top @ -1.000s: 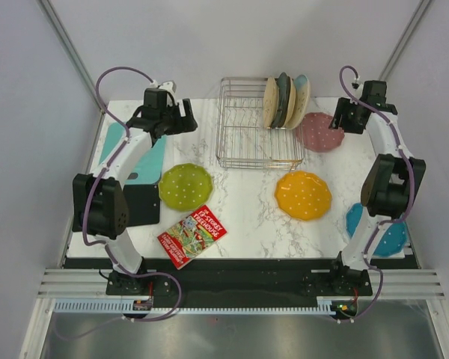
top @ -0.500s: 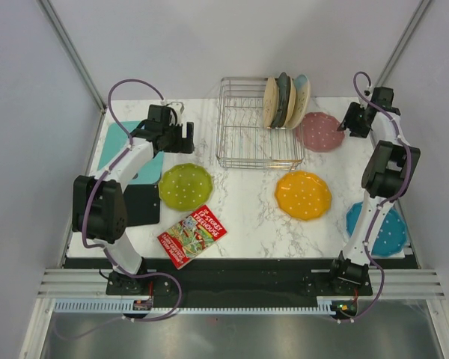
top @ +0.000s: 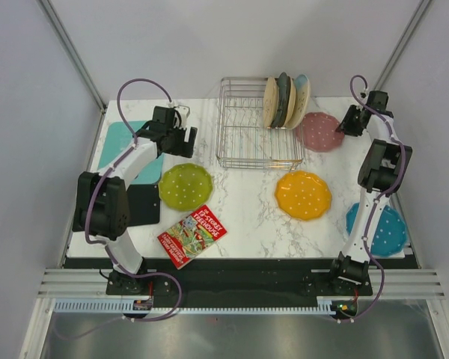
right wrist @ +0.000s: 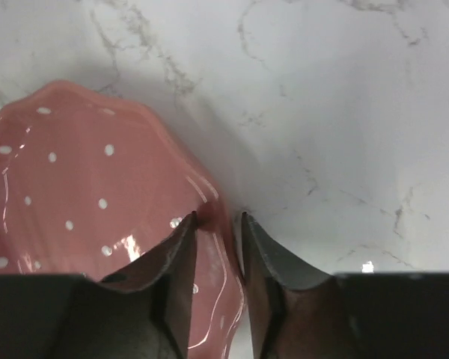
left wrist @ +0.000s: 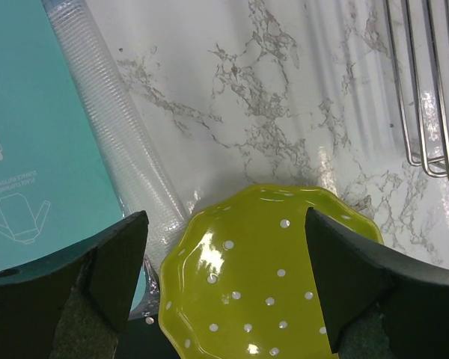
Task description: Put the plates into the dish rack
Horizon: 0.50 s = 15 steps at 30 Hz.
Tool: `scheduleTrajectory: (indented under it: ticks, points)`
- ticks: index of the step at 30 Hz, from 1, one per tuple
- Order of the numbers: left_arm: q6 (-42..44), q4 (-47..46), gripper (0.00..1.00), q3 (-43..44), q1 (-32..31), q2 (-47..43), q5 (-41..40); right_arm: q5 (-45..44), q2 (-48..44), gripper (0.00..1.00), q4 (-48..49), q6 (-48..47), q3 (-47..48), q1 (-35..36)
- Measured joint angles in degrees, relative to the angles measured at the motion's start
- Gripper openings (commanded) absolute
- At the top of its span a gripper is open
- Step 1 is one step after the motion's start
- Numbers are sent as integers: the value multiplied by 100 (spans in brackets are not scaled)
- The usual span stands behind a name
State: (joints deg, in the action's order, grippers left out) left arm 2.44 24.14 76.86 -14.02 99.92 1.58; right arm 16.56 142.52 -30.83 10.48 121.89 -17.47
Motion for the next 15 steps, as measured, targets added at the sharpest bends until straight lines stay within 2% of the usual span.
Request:
scheduleTrajectory:
  ticks: [1, 3, 4, 15]
  points:
    - [33, 13, 92, 0, -7, 37, -11, 68, 42, 21, 81, 35, 9, 0]
    - [96, 20, 92, 2, -31, 98, -28, 127, 63, 11, 157, 79, 9, -13]
    - [125, 20, 92, 2, -50, 118, -37, 179, 70, 0, 179, 85, 9, -37]
    - [234, 15, 92, 299, -160, 170, -50, 337, -136, 0, 243, 31, -299, -203]
